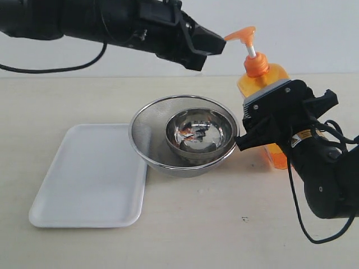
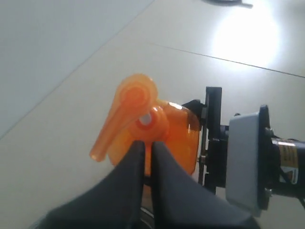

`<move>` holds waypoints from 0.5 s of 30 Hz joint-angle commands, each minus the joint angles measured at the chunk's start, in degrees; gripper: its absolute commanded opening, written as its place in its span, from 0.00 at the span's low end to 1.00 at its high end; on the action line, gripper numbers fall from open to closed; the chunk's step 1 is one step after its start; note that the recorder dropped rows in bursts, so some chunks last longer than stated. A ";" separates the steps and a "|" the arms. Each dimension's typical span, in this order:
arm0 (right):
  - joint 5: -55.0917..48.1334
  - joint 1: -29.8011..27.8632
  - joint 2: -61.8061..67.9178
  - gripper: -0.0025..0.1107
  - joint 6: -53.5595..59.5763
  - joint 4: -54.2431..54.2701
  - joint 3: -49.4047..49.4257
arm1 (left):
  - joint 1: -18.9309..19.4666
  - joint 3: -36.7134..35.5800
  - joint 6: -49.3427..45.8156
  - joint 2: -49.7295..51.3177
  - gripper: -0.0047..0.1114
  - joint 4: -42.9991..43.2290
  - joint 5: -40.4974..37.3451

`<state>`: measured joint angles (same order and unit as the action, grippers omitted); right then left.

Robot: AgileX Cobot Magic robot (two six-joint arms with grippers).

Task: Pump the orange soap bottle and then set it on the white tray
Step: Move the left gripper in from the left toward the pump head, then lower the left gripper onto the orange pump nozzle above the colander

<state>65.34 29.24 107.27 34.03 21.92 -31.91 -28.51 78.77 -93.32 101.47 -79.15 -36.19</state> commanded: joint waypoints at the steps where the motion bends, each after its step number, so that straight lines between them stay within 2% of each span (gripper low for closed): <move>1: 3.25 -0.08 -1.38 0.02 2.89 -0.64 -0.08 | 0.02 0.28 1.56 -5.63 0.08 -0.31 4.44; 4: 3.15 -0.08 -1.38 0.02 3.06 -0.64 -0.08 | 0.02 0.37 1.40 -6.09 0.08 -2.12 6.52; 15: 2.38 -0.08 -1.38 0.02 5.64 -0.64 -0.08 | -0.21 1.62 -3.40 -1.15 0.08 -8.63 6.26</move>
<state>64.68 29.24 107.27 37.88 21.49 -31.91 -28.51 79.28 -95.63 99.83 -85.95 -30.14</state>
